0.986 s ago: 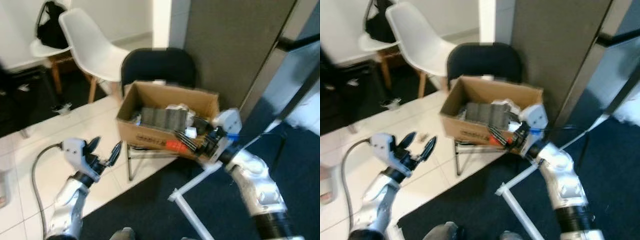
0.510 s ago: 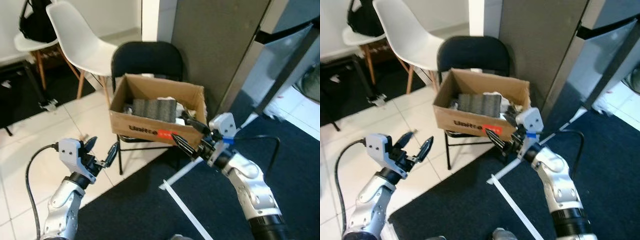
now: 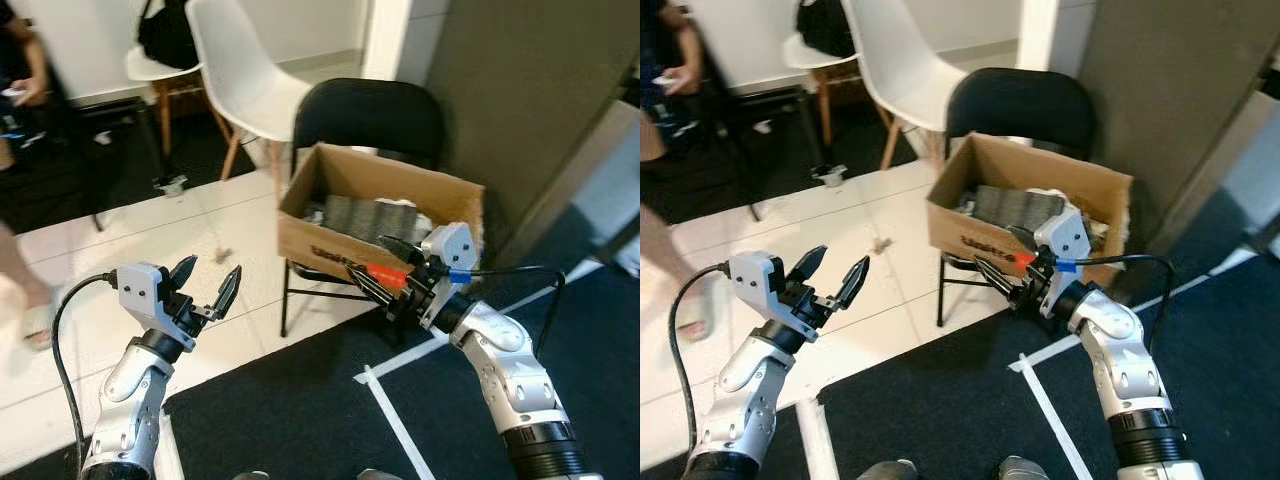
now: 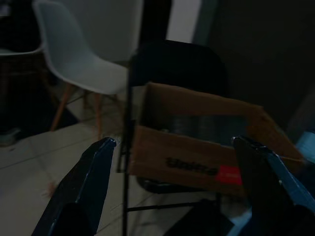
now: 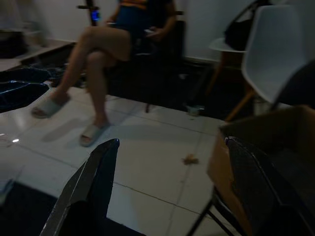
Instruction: Picking trash to rubbish bin
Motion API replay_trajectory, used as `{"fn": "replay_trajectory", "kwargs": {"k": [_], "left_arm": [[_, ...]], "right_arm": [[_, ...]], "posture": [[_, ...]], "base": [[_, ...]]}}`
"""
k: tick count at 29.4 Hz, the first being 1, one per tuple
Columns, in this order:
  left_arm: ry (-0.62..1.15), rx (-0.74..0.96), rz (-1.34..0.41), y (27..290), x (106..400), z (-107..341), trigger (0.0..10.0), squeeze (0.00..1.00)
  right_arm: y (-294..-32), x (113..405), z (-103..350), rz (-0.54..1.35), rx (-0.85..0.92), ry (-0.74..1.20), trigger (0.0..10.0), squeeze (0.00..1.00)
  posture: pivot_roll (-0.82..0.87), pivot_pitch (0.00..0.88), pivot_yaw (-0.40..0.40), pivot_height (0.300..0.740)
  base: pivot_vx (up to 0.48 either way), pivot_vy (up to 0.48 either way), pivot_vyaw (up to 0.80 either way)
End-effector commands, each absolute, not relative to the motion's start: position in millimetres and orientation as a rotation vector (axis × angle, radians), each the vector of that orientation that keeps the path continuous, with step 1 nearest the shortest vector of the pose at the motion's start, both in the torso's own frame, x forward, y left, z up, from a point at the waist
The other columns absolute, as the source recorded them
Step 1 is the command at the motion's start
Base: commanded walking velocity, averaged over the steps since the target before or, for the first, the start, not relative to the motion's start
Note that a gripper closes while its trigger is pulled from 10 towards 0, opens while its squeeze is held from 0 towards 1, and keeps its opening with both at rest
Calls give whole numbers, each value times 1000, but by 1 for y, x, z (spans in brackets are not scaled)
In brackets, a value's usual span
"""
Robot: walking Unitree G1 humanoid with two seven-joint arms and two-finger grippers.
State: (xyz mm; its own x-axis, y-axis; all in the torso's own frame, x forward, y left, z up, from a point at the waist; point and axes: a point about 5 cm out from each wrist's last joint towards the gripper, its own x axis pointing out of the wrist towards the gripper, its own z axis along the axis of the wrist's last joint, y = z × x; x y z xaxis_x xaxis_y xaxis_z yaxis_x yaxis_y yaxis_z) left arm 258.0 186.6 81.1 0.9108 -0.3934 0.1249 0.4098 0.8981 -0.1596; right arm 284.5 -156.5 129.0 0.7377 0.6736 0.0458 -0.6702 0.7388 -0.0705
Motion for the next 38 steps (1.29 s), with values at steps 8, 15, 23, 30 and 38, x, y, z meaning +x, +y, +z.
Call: {"fn": "replay_trajectory", "kwargs": {"k": [8, 15, 23, 30, 38], "left_arm": [[-83, -178, -436, 182, 258, 85, 10000, 0], [-87, -178, -439, 182, 259, 88, 10000, 0], [-84, -174, -450, 184, 257, 91, 10000, 0], [-80, -173, -456, 184, 257, 91, 10000, 0], [-76, -167, -460, 183, 257, 93, 10000, 0]], "right_arm": [[-149, 282, 136, 765, -49, -82, 10000, 0], [-149, 283, 136, 769, -54, -81, 10000, 0], [-144, 281, 136, 775, -50, -78, 10000, 0], [-142, 280, 136, 779, -48, -73, 10000, 0], [-140, 279, 136, 777, -42, -74, 10000, 0]], "posture": [[12, 0, -2, 740], [8, 0, 4, 740], [17, 0, 18, 740], [22, 0, 24, 740], [23, 0, 26, 740]], "base": [[0, 0, 794], [0, 0, 794], [0, 0, 794], [0, 0, 794], [0, 0, 794]]}}
